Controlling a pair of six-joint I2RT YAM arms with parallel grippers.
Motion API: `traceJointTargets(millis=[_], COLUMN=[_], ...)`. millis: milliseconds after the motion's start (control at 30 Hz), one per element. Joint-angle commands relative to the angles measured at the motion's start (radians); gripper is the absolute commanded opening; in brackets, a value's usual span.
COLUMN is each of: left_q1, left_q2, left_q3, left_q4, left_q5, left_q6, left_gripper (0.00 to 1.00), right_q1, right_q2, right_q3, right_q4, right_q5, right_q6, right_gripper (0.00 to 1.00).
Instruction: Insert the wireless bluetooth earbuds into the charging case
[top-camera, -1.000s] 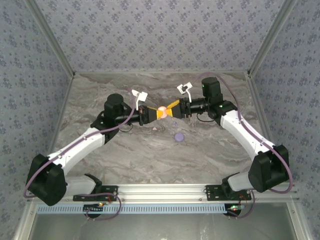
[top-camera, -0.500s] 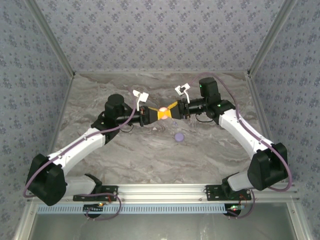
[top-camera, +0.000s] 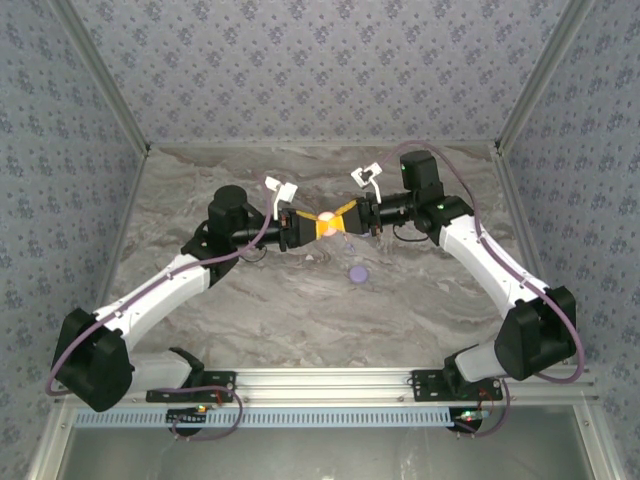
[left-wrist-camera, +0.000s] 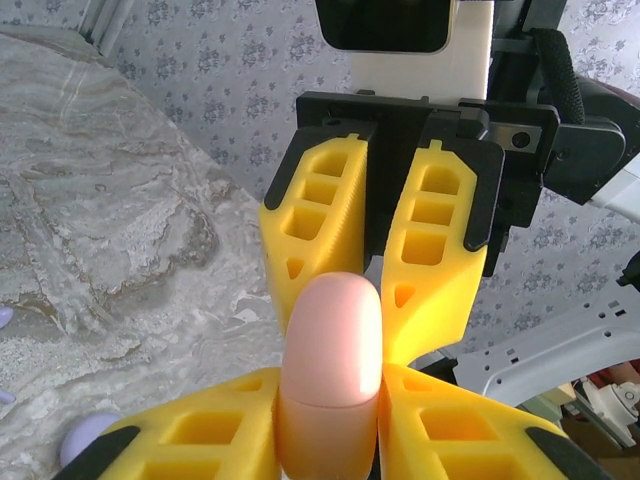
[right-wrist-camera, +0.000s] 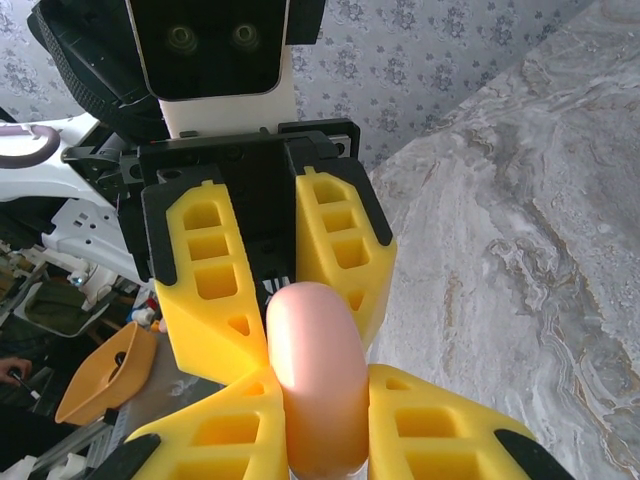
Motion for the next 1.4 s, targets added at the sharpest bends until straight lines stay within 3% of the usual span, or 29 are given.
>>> traceJointTargets(millis=[0,133,767,967,1367], left_q1=[-0.019,-0.019,-0.020,-0.021,-0.021], left_q2=[0.013,0.016,0.021,0.024,0.032], left_q3=[0.030,0.038,0.042,0.038,0.044], left_q4=[-0.035,-0.056,-0.100,-0.093,-0.113], left_q5=[0.026,0.026,0.024,0.026,0.030], left_q6=[0.037,0.049,0.075,0.067,0.075], left_gripper=[0.31,0.36,0.41,0.32,0.27], right_q1=[0.015,0.014,0.015,0.016,0.013], right_q2=[0.002,0.003,0.003,0.003,0.003], right_q3=[0.043,0.045,0.060,0.064,0.075], right_q4=[-0.010,-0.017,-0.047,-0.052,-0.064], right_q5=[-0.033,-0.028,-0.033,-0.032,-0.024], right_q6=[-0.017,-0.022,-0.040,-0.044,-0.052], right_gripper=[0.20,0.20,0.20,0.20,0.21])
